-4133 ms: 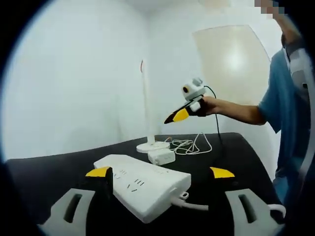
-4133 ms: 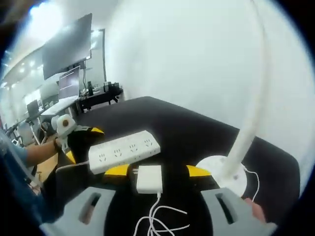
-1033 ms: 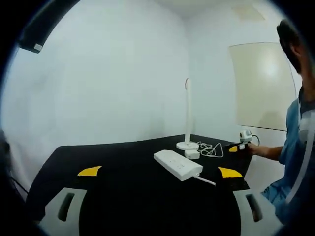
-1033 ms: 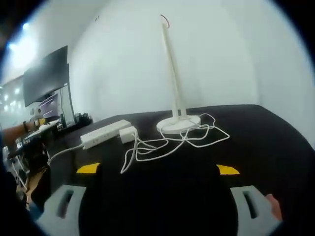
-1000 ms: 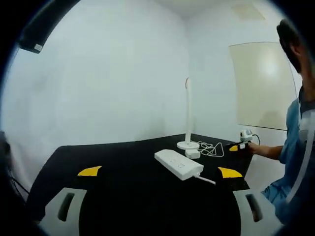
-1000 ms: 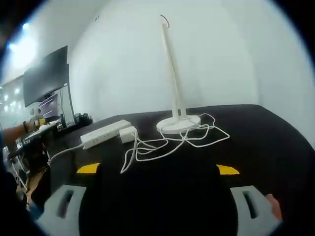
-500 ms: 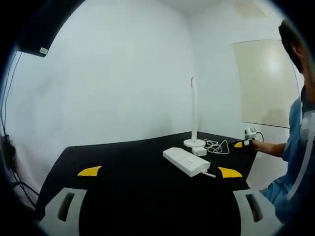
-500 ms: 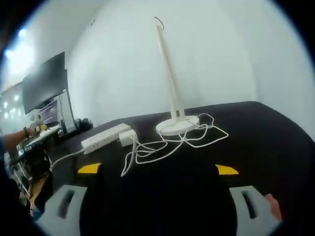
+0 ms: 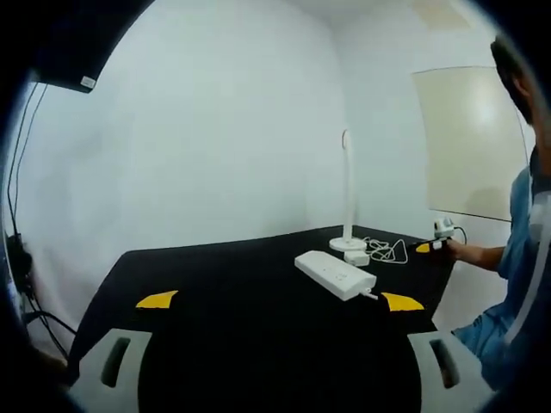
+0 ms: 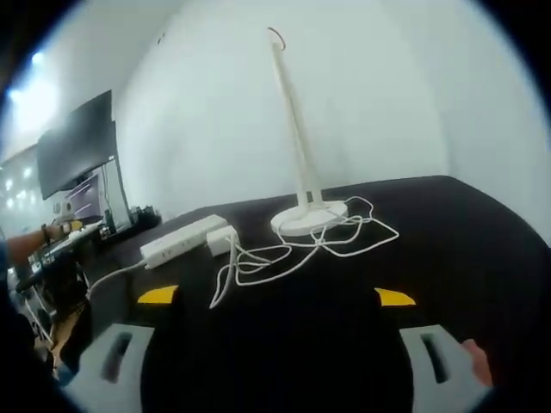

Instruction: Insert the desk lamp plug into the socket, turn on the power strip switch, turn on the lamp switch, then turn off the lamp switch, turn off the power strip switch, and remove the plug from the socket.

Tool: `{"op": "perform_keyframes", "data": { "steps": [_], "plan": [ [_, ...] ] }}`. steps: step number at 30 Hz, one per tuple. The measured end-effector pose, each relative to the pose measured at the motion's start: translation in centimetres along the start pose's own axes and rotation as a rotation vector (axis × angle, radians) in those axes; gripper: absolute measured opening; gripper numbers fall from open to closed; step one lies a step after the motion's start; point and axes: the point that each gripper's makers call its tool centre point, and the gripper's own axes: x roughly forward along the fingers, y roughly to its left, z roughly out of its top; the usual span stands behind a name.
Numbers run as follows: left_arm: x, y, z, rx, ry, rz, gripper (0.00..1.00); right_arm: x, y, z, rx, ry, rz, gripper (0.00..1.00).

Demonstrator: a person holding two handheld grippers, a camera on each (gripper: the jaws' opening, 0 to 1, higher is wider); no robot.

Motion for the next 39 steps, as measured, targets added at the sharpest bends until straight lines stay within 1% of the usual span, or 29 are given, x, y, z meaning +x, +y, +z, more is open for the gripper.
{"op": "perform_keyframes", "data": {
  "steps": [5, 8, 11, 14, 15, 19, 21, 25, 27, 30, 32, 35, 39],
  "plan": [
    [0.1, -0.1, -0.3, 0.007, -0.004, 0.0, 0.89, 0.0, -0.4, 0.2, 0.015, -0.006, -0.01, 0.88],
    [0.5, 0.0, -0.9, 0.006, 0.0, -0.004, 0.89, -0.2, -0.7, 0.4, 0.029, -0.018, -0.018, 0.88],
    [0.8, 0.1, -1.7, 0.016, 0.02, -0.005, 0.89, -0.2, -0.7, 0.4, 0.03, -0.02, -0.023, 0.87],
    [0.7, 0.8, -2.1, 0.024, 0.034, 0.005, 0.89, 0.0, -0.7, 0.1, 0.018, -0.003, -0.03, 0.87],
    [0.5, 1.4, -2.3, 0.023, 0.039, 0.01, 0.89, 0.0, -0.7, 0.0, 0.016, 0.002, -0.032, 0.86],
    [0.0, 2.8, -2.3, 0.019, 0.042, 0.025, 0.89, 0.0, -0.9, 0.1, 0.018, 0.0, -0.036, 0.86],
    [-0.1, 3.8, -2.1, 0.026, 0.04, 0.024, 0.89, -0.2, -0.9, 0.2, 0.022, -0.006, -0.039, 0.86],
    [0.0, 4.3, -2.2, 0.017, 0.047, 0.023, 0.89, -0.3, -1.0, 0.3, 0.031, -0.016, -0.037, 0.86],
    [0.0, 4.5, -2.1, 0.015, 0.037, 0.021, 0.89, -0.4, -1.0, 0.3, 0.036, -0.019, -0.041, 0.86],
    [-0.2, 4.4, -1.9, 0.011, 0.033, 0.008, 0.89, -0.4, -0.8, 0.3, 0.036, -0.017, -0.037, 0.86],
    [-0.5, 4.8, -1.9, 0.001, 0.029, 0.006, 0.89, -0.5, -0.8, 0.4, 0.035, -0.019, -0.031, 0.86],
    [-0.8, 5.6, -1.8, -0.013, 0.024, 0.008, 0.89, -0.8, -0.7, 0.8, 0.041, -0.044, -0.029, 0.86],
    [-0.8, 5.7, -1.7, -0.015, 0.016, -0.002, 0.89, -1.3, -0.5, 1.2, 0.02, -0.068, -0.03, 0.86]
  ]
}}
